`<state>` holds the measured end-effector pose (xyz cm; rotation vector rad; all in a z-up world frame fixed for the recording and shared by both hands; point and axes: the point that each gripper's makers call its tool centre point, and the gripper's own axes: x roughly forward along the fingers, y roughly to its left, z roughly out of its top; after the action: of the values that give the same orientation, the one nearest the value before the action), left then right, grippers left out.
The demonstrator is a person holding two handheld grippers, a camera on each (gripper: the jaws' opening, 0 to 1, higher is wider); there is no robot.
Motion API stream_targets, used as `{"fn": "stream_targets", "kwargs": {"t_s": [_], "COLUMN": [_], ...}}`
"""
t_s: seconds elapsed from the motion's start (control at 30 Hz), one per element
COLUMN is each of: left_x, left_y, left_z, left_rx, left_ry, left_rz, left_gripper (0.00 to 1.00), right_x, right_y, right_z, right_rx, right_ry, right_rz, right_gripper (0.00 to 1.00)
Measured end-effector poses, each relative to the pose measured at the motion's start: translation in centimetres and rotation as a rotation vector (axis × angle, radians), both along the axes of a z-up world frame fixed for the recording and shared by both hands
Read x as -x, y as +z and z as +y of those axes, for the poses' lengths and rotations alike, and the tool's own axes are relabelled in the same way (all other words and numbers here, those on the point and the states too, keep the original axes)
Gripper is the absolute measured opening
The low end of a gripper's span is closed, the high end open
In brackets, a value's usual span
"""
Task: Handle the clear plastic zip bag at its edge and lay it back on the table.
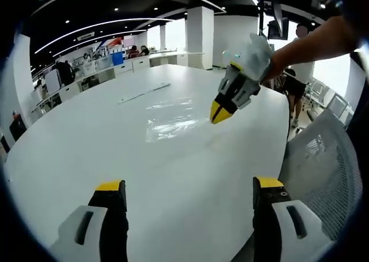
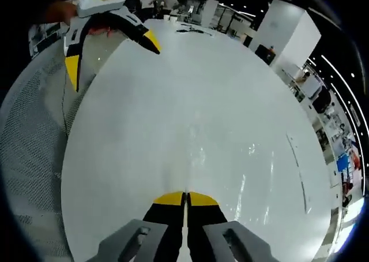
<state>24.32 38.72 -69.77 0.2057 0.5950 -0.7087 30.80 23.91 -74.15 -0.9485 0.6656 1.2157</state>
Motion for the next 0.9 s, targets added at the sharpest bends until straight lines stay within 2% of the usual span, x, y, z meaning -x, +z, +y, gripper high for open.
{"fn": "stream_targets", "kwargs": {"t_s": [0.3, 0.43, 0.73, 0.83, 0.9], "left_x": [-0.1, -0.2, -0.7, -0.8, -0.9], "left_y": [-0.3, -0.4, -0.6, -0.6, -0.5], "left_z": [-0.3, -0.6, -1.1, -1.4, -1.5], "left_rx": [-0.026, -0.037, -0.055, -0.064, -0.068], "left_ry": [-0.023, -0.037, -0.074, -0.087, -0.091], "left_rz": [-0.012, -0.02, -0.035, -0.043, -0.058], "left_gripper": [0.84, 0.82, 0.77, 0.73, 0.67], "right_x": [0.6, 0.9, 1.5, 1.9, 2.0], "right_y": [1.5, 1.9, 2.7, 3.0, 3.2], "right_z": [-0.1, -0.4, -1.2, -1.1, -1.1], "right_rx": [0.015, 0.034, 0.057, 0.062, 0.056], "right_ry": [0.069, 0.135, 0.194, 0.226, 0.237], "right_rz": [-0.043, -0.071, -0.078, -0.084, -0.083], "right_gripper": [0.0, 0.0, 0.0, 0.0, 0.0]}}
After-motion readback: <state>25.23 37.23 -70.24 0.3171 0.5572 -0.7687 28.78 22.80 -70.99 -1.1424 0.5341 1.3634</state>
